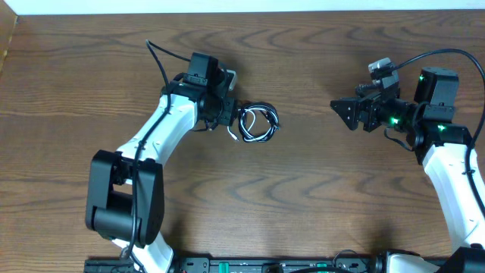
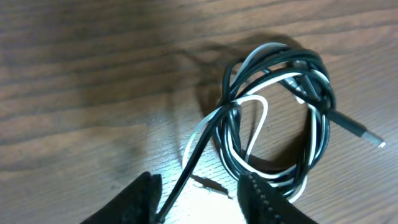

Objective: Untangle cables

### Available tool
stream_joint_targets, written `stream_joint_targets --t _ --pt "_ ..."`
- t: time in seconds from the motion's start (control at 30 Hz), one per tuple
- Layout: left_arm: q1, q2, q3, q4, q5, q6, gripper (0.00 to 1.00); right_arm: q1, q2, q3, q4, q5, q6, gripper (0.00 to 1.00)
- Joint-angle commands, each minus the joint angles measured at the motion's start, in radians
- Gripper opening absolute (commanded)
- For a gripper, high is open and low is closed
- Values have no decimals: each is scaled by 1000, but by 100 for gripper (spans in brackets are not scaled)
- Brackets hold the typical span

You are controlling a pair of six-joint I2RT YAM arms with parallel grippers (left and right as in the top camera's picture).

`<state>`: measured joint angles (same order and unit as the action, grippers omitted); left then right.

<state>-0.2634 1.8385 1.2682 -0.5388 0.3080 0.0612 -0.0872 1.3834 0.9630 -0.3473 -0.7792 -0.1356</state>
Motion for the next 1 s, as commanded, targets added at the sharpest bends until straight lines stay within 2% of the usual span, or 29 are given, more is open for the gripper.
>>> stream_joint_targets --t 0.0,0.1,0.2,0.27,0.37,0.57,0.8,0.97 --pt "3 32 5 7 -14 -13 40 6 -3 15 -1 12 8 88" --pt "2 32 5 24 -14 -22 39 6 -3 15 -1 14 8 88" --pt "2 32 5 16 -13 -42 32 6 -3 15 0 14 8 89" --pt "-1 32 5 10 -8 -114 19 6 -3 15 0 14 8 89" --pt "-8 29 6 35 60 -181 9 6 -3 15 0 14 8 89" --pt "-30 27 6 111 135 -374 7 16 -3 15 -2 14 8 89" --pt "-104 28 6 195 130 -562 7 41 -2 15 2 31 14 86" --pt "-193 28 6 234 -59 -703 7 76 -2 15 2 178 148 86"
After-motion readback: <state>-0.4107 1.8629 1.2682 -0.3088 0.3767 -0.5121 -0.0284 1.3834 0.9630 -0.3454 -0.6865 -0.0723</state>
